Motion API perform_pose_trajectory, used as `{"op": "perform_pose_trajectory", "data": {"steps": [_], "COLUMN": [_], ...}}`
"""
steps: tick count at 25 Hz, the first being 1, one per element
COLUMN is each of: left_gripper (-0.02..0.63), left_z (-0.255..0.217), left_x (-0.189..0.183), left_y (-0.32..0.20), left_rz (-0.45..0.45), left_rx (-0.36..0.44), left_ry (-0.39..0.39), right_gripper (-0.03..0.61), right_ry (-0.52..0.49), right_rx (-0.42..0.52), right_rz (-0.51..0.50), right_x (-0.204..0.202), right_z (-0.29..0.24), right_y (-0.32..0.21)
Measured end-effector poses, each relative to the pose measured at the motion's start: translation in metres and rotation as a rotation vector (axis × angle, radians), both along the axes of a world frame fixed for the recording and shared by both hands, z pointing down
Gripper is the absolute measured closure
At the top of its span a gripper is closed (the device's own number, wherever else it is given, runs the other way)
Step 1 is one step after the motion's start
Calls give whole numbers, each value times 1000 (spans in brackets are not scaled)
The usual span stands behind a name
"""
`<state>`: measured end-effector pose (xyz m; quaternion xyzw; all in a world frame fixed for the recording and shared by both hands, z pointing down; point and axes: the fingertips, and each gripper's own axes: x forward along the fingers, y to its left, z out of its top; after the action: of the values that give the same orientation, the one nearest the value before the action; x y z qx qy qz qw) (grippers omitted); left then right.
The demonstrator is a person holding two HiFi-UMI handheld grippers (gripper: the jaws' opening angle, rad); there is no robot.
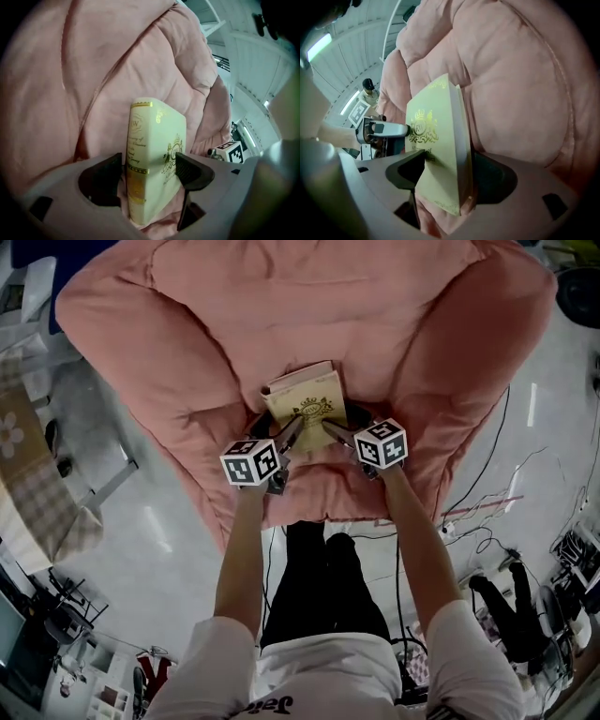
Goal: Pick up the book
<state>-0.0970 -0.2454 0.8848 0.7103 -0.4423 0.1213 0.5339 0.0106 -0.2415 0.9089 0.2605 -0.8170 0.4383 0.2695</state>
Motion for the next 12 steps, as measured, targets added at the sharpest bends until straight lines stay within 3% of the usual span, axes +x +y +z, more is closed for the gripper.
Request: {"op": "perform_pose_trajectory", "data": {"steps": [7, 12], "left_gripper": [266, 268], "left_z": [5, 16], "left_x": [10, 11], "left_y": [-7, -5], "left_rz": [14, 17], "left_rx": [29, 42], "left_ry": [35, 47], "right_gripper": [252, 252], "right_ry": [-129, -136], "right_rx": [-60, -88], "right_rz": [-30, -33], "right_x": [-6, -6], "right_z": [1, 13], "right_y": [-1, 1]}}
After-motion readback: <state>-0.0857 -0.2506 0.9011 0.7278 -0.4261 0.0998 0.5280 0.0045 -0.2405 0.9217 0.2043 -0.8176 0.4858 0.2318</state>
